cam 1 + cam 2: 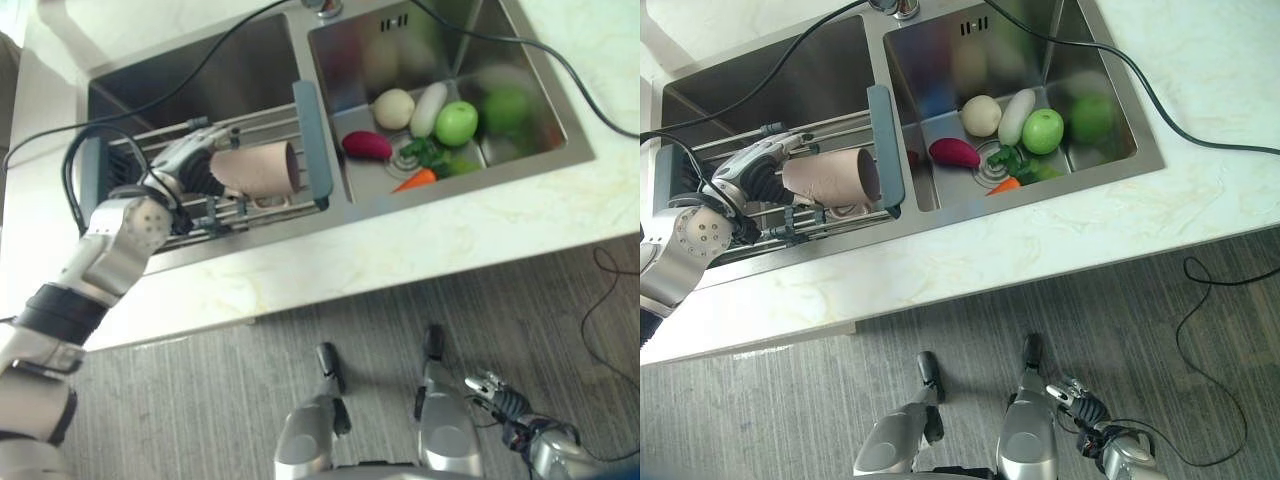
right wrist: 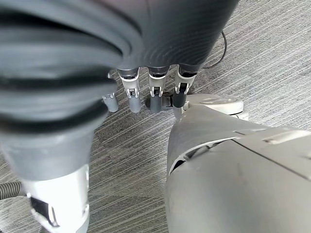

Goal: Place the dishes in the dishwasher.

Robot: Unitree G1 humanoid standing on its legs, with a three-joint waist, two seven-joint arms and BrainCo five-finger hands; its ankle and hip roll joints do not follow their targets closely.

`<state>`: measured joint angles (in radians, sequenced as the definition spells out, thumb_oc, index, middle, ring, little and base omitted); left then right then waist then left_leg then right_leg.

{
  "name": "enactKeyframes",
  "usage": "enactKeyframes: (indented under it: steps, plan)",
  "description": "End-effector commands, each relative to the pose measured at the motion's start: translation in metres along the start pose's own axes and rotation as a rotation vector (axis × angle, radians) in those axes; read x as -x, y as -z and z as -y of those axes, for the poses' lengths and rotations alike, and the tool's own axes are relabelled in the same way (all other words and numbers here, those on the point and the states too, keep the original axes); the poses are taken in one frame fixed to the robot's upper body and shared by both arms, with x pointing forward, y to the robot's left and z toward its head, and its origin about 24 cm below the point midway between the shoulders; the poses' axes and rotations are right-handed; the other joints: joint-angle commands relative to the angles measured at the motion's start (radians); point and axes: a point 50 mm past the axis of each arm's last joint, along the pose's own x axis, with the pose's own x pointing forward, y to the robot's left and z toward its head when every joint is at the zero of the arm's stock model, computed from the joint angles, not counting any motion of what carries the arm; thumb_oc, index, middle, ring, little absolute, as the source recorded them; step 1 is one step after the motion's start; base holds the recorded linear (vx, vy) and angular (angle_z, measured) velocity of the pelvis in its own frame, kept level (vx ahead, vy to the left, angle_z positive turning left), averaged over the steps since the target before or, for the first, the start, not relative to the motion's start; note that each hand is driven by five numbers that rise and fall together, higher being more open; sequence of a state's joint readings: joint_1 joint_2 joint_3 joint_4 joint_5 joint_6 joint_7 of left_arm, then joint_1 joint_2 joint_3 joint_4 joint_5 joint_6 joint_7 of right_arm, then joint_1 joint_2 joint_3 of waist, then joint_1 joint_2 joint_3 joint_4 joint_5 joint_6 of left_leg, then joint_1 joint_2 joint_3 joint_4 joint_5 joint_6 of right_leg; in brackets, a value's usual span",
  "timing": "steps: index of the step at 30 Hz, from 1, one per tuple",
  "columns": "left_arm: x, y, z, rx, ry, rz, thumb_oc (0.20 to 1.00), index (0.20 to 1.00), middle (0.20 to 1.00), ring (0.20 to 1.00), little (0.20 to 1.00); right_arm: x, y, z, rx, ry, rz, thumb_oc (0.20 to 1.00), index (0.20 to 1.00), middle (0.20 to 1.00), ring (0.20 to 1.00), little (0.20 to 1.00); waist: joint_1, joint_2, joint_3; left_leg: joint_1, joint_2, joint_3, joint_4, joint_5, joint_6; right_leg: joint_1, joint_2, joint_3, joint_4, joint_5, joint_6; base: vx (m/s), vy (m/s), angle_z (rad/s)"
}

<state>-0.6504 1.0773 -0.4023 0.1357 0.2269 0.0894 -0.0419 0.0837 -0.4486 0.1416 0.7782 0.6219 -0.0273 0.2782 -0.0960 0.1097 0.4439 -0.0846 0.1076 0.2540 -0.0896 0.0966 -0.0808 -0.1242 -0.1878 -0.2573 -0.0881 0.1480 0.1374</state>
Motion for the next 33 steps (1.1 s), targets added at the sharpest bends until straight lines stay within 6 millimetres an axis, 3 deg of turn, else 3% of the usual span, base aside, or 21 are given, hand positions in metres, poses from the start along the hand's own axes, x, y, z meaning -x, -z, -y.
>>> enactKeyframes:
  steps: [1, 7, 8, 13, 33]
  plan:
    - [0.002, 0.001, -0.044, -0.143, -0.136, 0.000, 1.000, 1.000, 1.000, 1.000, 1.000, -0.001, 0.002, -0.004, -0.086, -0.018, 0.018, 1.000, 1.000, 1.000, 1.000, 1.000, -0.003, -0.028, -0.026, -0.036, -0.038, 0.004, 0.066, -0.091, 0.007, -0.058, -0.046, 0.071, 0.133, -0.110, 0.073, 0.00, 0.000, 0.00]
    - [0.001, -0.003, -0.040, -0.117, -0.047, 0.000, 1.000, 1.000, 1.000, 1.000, 1.000, 0.000, 0.001, -0.002, -0.095, -0.010, 0.019, 1.000, 1.000, 1.000, 1.000, 1.000, -0.007, -0.019, -0.025, -0.036, -0.040, 0.008, 0.066, -0.091, 0.007, -0.059, -0.049, 0.070, 0.134, -0.110, 0.075, 0.00, 0.000, 0.00]
    - [0.000, -0.005, -0.032, -0.138, 0.034, 0.003, 1.000, 1.000, 1.000, 1.000, 1.000, -0.001, 0.000, 0.000, -0.099, -0.005, 0.023, 1.000, 1.000, 1.000, 1.000, 1.000, -0.009, -0.014, -0.023, -0.035, -0.042, 0.008, 0.069, -0.092, 0.008, -0.061, -0.052, 0.070, 0.136, -0.108, 0.076, 0.00, 0.000, 0.00]
    - [-0.002, -0.002, -0.020, -0.116, 0.118, -0.046, 1.000, 1.000, 1.000, 1.000, 1.000, -0.001, -0.003, 0.002, -0.104, -0.002, 0.035, 1.000, 1.000, 1.000, 1.000, 1.000, -0.013, -0.008, -0.022, -0.037, -0.043, 0.013, 0.070, -0.092, 0.008, -0.064, -0.054, 0.070, 0.136, -0.107, 0.078, 0.00, 0.000, 0.00]
    - [-0.014, 0.007, -0.003, -0.085, 0.217, -0.136, 1.000, 1.000, 1.000, 1.000, 1.000, -0.004, -0.015, -0.002, -0.116, -0.020, 0.080, 1.000, 1.000, 1.000, 1.000, 1.000, -0.040, -0.008, 0.016, -0.068, -0.037, 0.032, 0.091, -0.091, 0.008, -0.117, -0.059, 0.089, 0.164, -0.102, 0.077, 0.00, -0.002, -0.02]
